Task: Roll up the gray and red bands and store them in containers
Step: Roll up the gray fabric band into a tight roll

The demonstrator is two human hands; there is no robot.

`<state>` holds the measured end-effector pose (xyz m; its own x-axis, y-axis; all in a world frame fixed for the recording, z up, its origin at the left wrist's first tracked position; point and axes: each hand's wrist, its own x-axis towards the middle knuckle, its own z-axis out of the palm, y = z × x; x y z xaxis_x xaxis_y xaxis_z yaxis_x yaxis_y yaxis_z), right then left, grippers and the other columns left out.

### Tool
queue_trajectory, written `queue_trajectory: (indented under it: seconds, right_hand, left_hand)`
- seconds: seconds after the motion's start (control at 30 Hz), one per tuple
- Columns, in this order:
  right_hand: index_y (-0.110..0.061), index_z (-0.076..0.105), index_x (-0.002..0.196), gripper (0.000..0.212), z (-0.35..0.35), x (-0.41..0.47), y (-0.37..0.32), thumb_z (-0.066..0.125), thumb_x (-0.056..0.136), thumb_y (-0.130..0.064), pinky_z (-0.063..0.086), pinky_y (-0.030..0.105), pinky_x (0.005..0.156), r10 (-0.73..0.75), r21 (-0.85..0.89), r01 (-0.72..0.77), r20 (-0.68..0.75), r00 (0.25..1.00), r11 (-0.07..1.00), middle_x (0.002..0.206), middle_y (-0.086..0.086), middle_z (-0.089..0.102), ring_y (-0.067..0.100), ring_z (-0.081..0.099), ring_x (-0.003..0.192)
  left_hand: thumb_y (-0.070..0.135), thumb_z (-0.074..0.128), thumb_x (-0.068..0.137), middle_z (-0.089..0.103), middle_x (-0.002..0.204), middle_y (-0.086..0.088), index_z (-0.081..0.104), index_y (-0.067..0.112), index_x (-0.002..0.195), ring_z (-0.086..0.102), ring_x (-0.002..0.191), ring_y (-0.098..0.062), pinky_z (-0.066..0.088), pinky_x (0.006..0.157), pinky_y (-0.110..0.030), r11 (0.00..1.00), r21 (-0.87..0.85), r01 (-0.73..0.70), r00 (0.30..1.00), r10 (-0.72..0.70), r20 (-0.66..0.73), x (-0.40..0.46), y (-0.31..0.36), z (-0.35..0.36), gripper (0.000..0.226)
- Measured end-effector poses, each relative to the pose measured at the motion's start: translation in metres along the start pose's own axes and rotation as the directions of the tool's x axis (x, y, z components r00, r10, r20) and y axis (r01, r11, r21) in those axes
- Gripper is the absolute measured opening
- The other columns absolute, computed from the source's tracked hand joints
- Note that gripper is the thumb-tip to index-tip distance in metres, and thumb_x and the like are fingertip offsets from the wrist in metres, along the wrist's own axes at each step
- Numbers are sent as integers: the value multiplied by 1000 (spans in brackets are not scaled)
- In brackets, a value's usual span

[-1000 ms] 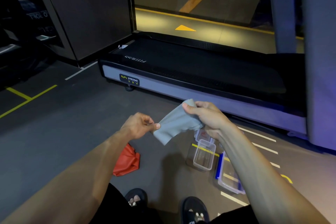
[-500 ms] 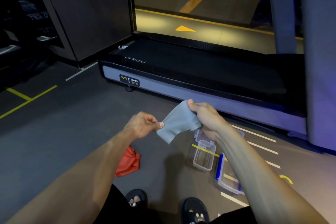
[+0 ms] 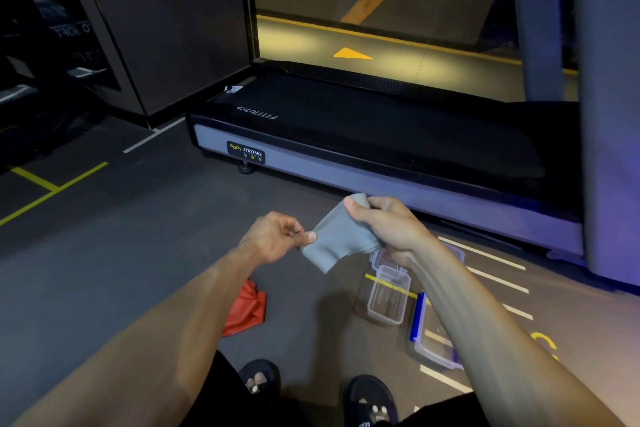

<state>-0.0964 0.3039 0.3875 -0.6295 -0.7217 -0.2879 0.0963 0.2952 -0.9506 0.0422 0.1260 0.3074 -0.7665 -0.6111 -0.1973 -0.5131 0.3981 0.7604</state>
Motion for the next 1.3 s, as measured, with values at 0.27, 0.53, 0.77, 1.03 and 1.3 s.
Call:
queue_trajectory:
  seconds: [0.27,0.53,0.77,1.03,1.3]
  right_hand:
    - [8,72,105,41,0,0,-4,75,92,-31,55,45,72,-19,53,22,-59,998,998,102,30,73,32,68,80]
    - [0,66,99,40,4,4,-5,58,103,-39,50,42,73,41,104,-36,-49,998,994,91,17,70,33,67,84]
    - [-11,58,101,45,5,1,-2,90,76,-29,59,44,78,-12,-26,10,-63,998,1000,96,10,71,25,71,83]
    - [2,71,106,36,-3,6,4,82,86,-26,56,55,92,22,21,-22,-28,999,1000,104,24,75,37,74,96]
    - [5,73,103,37,-7,7,3,76,92,-30,52,35,69,-4,23,5,-51,999,1000,89,18,74,27,68,79]
  left_hand:
    - [54,77,82,75,71,11,75,26,76,69,72,-7,53,76,-26,998,8,-69,995,70,-76,-2,8,1,29]
    - [59,75,82,73,69,16,73,32,75,63,65,-4,52,71,-29,994,43,-101,986,105,-128,-3,17,6,28]
    - [56,75,83,73,70,17,74,32,76,64,64,-2,55,72,-30,992,29,-126,983,129,-129,-5,24,8,25]
    - [59,76,81,73,71,19,73,36,73,65,67,2,54,71,-25,991,37,-127,980,131,-148,-4,25,9,24]
    - [56,79,79,74,70,15,74,32,80,70,72,-2,59,74,-32,992,10,-128,975,128,-181,-8,36,10,25]
